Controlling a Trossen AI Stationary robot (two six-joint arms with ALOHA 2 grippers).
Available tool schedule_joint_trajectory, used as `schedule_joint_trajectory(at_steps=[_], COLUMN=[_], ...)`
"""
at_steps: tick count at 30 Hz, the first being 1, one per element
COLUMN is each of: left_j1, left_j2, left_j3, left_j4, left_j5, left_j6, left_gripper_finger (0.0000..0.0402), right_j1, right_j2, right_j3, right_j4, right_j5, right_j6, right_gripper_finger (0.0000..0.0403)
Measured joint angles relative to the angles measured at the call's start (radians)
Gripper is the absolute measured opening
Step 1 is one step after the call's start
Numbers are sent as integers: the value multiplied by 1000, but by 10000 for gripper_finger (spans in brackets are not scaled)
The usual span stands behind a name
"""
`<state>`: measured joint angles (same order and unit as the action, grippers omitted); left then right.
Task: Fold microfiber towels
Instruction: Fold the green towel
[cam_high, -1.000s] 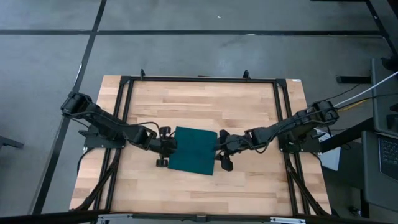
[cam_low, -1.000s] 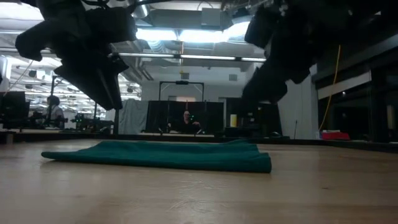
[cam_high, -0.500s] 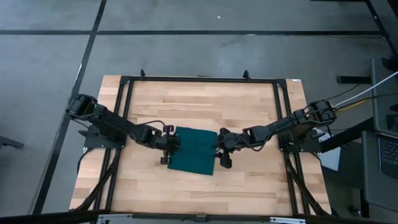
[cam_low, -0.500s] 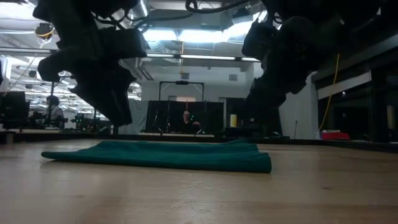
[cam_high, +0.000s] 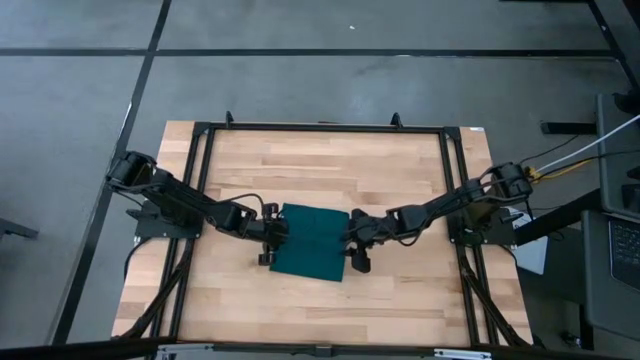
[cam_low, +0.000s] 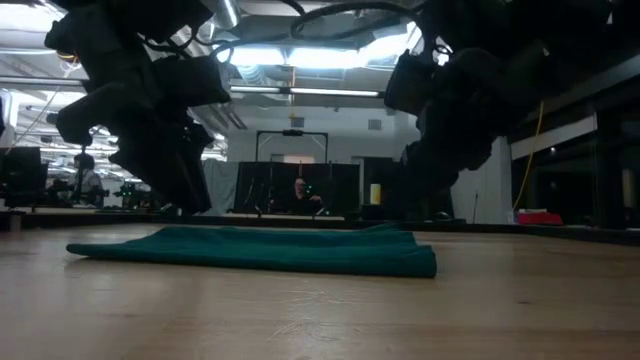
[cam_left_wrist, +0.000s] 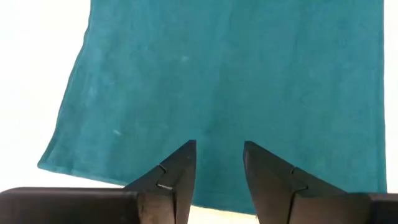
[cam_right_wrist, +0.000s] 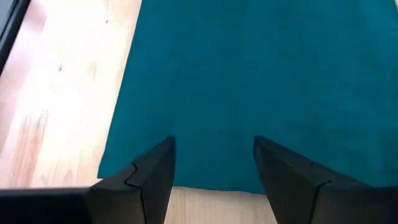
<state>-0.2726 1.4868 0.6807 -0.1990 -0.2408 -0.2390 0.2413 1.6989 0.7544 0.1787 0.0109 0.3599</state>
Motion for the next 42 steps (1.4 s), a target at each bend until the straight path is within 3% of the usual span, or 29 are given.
schedule_joint_trajectory(at_steps=[30,42], left_j1=[27,27], left_j2=[2,136], left_j3=[-20,-17], left_j4=[21,143], left_j5=[19,36], left_j6=[35,34], left_gripper_finger=[129,129], right_j1=[-15,-15], right_j2=[92,92], right_j3=[0,0], right_j4=[90,73], right_j5=[5,7], right_j6=[22,21], right_gripper_finger=[212,207])
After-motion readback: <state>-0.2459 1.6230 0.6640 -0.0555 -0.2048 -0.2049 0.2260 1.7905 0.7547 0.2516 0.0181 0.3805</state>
